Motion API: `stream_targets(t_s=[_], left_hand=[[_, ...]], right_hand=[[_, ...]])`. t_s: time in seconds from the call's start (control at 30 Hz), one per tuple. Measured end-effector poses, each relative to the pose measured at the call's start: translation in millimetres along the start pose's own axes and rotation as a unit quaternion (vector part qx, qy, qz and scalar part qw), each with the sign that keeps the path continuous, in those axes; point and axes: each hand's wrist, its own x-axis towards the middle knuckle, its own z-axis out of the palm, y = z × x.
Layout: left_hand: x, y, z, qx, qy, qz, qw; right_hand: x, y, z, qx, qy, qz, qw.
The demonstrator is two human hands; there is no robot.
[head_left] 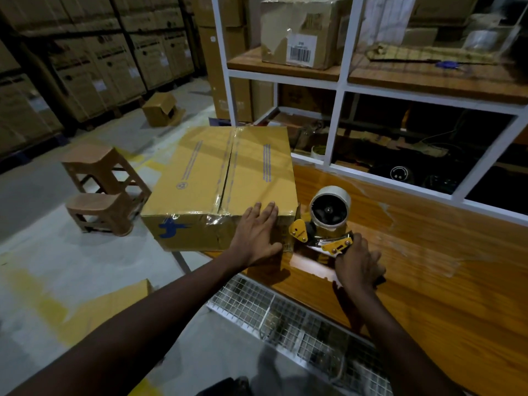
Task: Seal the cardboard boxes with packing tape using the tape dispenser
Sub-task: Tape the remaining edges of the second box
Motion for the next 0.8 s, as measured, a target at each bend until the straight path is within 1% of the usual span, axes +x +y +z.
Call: stream_targets(t_s=[0.13,0.23,0.37,0.6,0.73,0.8], left_hand=[[2.3,-2.0,2.1,0.003,-0.003,-0.005,1.000],[3.7,-1.5,2.2,-0.005,-0.004,-0.014,1.000],[4.9,0.2,1.3,0.003,0.002,-0.025,1.000],[5.4,-0.1,2.4,0.002,0.003,-0.037,0.999],[2.3,-1.1,-1.6,-0.002,0.002,-0.034,0.999],[1.0,-1.8,-1.2,0.002,0.003,-0.034,0.999]], right_hand=[[-8.0,-4.2,1.6,0.048,-0.047,0.050,0.997],[-15.2,-5.2,4.0,0.077,-0.070,0.068,0.992],[-23.5,-3.7,7.0,0.077,-0.046,0.070,0.993],[-33.6,13.1,10.1,0.078,0.008,0.030,0.996],[-29.4,25.8,3.4,0.042,0.020,0.022,0.999],[-29.0,34.4,-1.7,0.047,0.038,0.027,0.998]])
